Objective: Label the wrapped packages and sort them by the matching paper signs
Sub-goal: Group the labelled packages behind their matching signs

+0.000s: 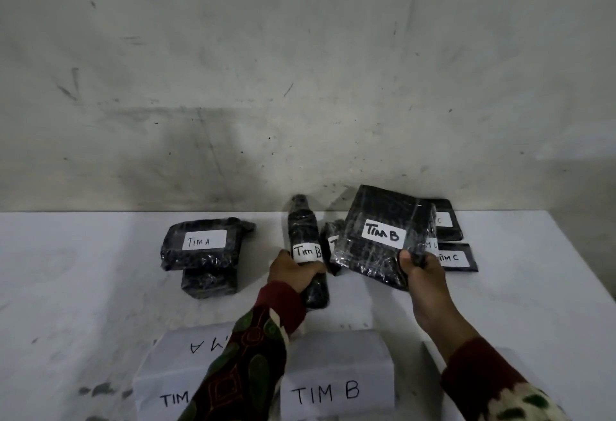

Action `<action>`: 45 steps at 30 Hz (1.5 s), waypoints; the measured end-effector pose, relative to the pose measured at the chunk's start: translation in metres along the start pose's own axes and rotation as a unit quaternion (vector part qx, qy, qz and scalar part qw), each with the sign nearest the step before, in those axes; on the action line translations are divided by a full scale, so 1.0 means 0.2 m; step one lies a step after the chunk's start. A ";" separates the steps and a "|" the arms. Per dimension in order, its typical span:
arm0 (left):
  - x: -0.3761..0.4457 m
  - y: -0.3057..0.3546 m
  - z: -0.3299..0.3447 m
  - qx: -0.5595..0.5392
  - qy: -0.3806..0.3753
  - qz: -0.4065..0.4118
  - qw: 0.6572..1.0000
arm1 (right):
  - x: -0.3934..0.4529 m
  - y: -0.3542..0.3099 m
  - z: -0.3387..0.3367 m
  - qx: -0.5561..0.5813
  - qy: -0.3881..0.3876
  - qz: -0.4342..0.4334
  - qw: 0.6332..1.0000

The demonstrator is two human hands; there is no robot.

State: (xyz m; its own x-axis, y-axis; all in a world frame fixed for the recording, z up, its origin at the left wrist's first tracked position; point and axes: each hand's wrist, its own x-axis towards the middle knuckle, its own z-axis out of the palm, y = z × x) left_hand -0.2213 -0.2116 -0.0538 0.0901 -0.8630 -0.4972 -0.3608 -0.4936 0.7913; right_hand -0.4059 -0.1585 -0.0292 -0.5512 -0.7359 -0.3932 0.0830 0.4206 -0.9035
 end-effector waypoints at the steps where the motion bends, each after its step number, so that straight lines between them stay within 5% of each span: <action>1: 0.00 0.00 -0.01 -0.005 0.016 0.033 0.999 | 0.00 0.00 0.00 0.004 0.001 -0.003 1.000; 5: 0.00 0.05 -0.06 -0.011 0.077 0.142 0.987 | -0.02 -0.01 0.01 0.001 0.006 -0.021 1.000; 15: 0.13 0.14 -0.08 0.002 0.040 0.225 0.973 | 0.00 -0.01 0.04 -0.009 0.014 -0.027 0.999; 29: 0.37 0.20 -0.02 0.008 0.066 0.258 0.964 | 0.04 0.02 0.05 -0.013 -0.007 -0.021 1.000; 45: 0.28 0.13 0.00 -0.013 0.052 0.207 0.977 | 0.02 -0.01 0.02 0.015 0.010 -0.030 0.999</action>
State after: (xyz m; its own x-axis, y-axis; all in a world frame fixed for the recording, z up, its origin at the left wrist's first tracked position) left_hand -0.2256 -0.2726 -0.0598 0.0358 -0.9949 -0.0945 -0.3621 -0.1011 0.9266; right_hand -0.4059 -0.1648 -0.0298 -0.5725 -0.7486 -0.3345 0.0740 0.3591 -0.9303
